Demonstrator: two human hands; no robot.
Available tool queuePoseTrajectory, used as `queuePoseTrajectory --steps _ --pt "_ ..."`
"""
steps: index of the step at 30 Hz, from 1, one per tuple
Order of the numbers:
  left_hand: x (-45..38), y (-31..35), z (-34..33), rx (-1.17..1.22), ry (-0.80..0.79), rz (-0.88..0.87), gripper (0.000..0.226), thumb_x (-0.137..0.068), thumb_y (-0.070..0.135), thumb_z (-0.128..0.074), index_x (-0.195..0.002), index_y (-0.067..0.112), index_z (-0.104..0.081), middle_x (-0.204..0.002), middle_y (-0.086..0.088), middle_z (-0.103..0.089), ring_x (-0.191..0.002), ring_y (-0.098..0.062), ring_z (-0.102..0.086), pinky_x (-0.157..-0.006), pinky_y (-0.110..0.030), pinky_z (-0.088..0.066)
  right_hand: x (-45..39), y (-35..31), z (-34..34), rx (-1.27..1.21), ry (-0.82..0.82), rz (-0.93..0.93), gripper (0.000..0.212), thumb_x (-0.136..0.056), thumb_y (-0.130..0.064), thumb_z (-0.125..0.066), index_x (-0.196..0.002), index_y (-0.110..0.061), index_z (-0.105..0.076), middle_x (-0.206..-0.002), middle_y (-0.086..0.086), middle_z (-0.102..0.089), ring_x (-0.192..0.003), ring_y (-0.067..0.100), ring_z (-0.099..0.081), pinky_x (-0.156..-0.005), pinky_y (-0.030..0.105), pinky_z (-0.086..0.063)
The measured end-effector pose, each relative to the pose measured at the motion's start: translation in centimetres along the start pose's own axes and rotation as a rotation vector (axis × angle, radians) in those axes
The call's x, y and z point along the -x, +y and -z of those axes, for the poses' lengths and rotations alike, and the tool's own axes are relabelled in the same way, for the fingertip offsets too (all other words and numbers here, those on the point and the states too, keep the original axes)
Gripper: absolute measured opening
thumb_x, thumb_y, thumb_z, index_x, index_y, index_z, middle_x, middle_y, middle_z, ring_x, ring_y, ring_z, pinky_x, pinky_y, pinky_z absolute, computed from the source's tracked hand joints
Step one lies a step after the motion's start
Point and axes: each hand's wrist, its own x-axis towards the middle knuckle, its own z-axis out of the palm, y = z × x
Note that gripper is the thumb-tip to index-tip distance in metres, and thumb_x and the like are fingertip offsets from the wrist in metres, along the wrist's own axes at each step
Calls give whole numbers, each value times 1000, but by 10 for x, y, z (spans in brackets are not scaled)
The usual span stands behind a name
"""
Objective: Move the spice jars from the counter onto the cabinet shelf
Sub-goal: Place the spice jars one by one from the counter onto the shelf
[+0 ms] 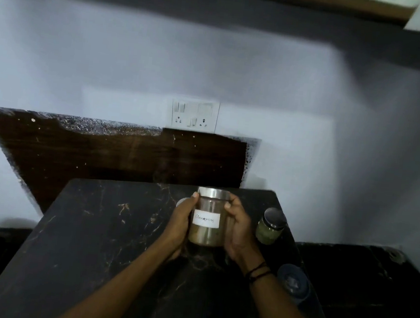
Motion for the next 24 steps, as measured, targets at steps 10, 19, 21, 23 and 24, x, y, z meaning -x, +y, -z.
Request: queuePoseTrajectory --steps 10,19,21,23,24 --pt "-43 161 -29 13 201 -345 49 -98 51 -42 -115 12 -67 -105 -15 -76 -100 -35 -71 -86 -48 -57 -43 -123 -90 205 -12 398 15 -93 -26 -61 -106 -19 -61 -100 2 -75 -91 19 -72 -72 31 -58" --pt "-54 313 -57 -60 245 -655 44 -87 67 -48 -104 28 -55 -99 0 -71 -85 -12 -72 -58 -22 -57 -49 -246 -164 444 -192 716 50 -80 -31 -57 -129 -40 -56 -114 -6 -68 -102 12 -66 -81 33 -58" --pt "-53 341 -62 -94 264 -721 44 -85 69 -50 -100 28 -59 -98 0 -72 -88 -14 -72 -66 -29 -59 -54 -271 -176 442 -210 760 50 -79 -30 -59 -129 -40 -58 -113 -6 -70 -102 11 -68 -83 34 -60" --pt "-55 366 -66 -102 265 -772 41 -85 66 -50 -97 29 -65 -97 -2 -74 -93 -20 -72 -78 -41 -60 -61 -293 -188 441 -183 801 48 -81 -30 -63 -129 -35 -58 -115 -6 -70 -104 12 -68 -84 32 -58" --pt "-56 378 -67 -106 266 -793 38 -86 62 -50 -94 28 -66 -97 -3 -74 -96 -23 -71 -83 -45 -58 -66 -303 -194 443 -144 817 45 -84 -30 -65 -128 -32 -56 -117 -3 -69 -105 14 -67 -84 32 -57"
